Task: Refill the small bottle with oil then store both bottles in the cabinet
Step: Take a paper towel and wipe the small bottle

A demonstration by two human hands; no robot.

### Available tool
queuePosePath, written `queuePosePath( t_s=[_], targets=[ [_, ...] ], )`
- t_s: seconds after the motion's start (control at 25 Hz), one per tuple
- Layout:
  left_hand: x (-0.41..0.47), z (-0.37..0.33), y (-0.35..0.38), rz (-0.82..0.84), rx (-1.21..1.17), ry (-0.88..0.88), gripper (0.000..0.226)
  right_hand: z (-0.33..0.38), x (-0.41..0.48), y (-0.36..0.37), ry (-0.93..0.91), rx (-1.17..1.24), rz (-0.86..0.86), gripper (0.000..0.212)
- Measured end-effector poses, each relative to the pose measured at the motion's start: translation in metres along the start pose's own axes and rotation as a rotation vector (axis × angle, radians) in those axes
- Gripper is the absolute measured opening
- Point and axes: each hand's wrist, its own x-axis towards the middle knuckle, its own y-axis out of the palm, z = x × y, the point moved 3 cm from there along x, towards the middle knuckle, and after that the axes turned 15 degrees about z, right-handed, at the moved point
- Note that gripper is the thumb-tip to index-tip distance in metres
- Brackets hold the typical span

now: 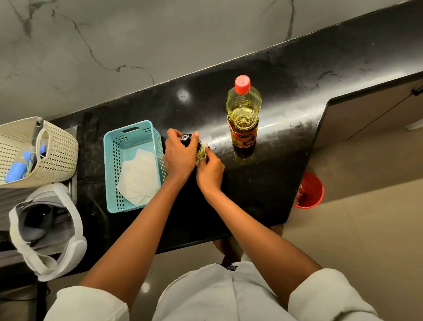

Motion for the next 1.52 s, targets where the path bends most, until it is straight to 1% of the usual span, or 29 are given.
queuePosePath(
  t_s=[0.08,0.16,0.28,0.36,0.44,0.6,0.68,0.8,0.84,0.92,1.0,1.08,1.2,1.24,1.28,1.32,1.36,1.4,1.48,1.52],
  targets=[
    [0.000,-0.002,0.003,0.032,0.020,-0.018,0.044,0.009,-0.007,0.002,0.013,0.088,-0.063,0.031],
    [0.005,-0.004,0.003,0.081,0.050,-0.058,0.045,0.020,-0.014,0.001,0.007,0.137,-0.088,0.036],
    [0.011,-0.007,0.001,0.121,0.093,-0.068,0.049,0.020,-0.008,-0.002,-0.071,0.080,-0.094,0.041],
    [0.013,-0.008,0.002,0.124,0.095,-0.064,0.054,0.015,-0.003,0.000,-0.071,0.018,-0.086,0.035],
    [0.012,-0.009,0.004,0.116,0.090,-0.071,0.056,0.010,0.003,0.000,-0.022,0.001,-0.085,0.028],
    [0.010,-0.009,0.003,0.104,0.080,-0.073,0.057,0.011,0.010,-0.002,0.100,0.050,-0.105,0.032],
    [0.008,-0.008,0.003,0.100,0.078,-0.066,0.058,0.010,0.013,-0.005,0.150,0.083,-0.121,0.029],
    [0.007,-0.008,0.002,0.104,0.062,-0.061,0.060,0.007,0.018,-0.008,0.320,0.324,-0.154,0.032],
    [0.007,-0.008,0.002,0.106,0.064,-0.063,0.061,0.005,0.021,-0.006,0.371,0.423,-0.166,0.028],
    [0.006,-0.009,0.001,0.111,0.066,-0.064,0.066,0.004,0.026,-0.007,0.389,0.622,-0.144,0.010],
    [0.005,-0.007,0.002,0.131,0.051,-0.075,0.076,0.009,0.017,-0.012,0.351,0.759,-0.068,0.016],
    [0.000,-0.005,0.001,0.166,0.037,-0.101,0.089,0.014,0.003,-0.026,0.301,0.789,0.023,0.018],
    [-0.016,-0.001,-0.003,0.187,-0.010,-0.145,0.110,0.008,-0.012,-0.049,0.288,0.735,0.138,0.022],
    [-0.024,0.002,-0.004,0.168,-0.050,-0.158,0.112,0.003,-0.014,-0.058,0.301,0.716,0.146,0.022],
    [-0.032,0.009,-0.003,0.134,-0.106,-0.179,0.108,-0.002,-0.016,-0.066,0.319,0.697,0.146,0.022],
    [-0.041,0.019,0.001,0.101,-0.180,-0.209,0.100,-0.006,-0.018,-0.072,0.324,0.699,0.159,0.023],
    [-0.051,0.030,0.009,0.107,-0.291,-0.234,0.089,-0.010,-0.021,-0.078,0.326,0.703,0.178,0.024],
    [-0.061,0.038,0.019,0.172,-0.441,-0.254,0.077,-0.014,-0.024,-0.081,0.321,0.717,0.209,0.025],
    [-0.079,0.043,0.043,0.407,-0.827,-0.302,0.048,-0.022,-0.031,-0.084,0.311,0.704,0.277,0.022],
    [-0.087,0.040,0.051,0.482,-1.001,-0.318,0.040,-0.025,-0.034,-0.086,0.304,0.663,0.309,0.018]
  ],
)
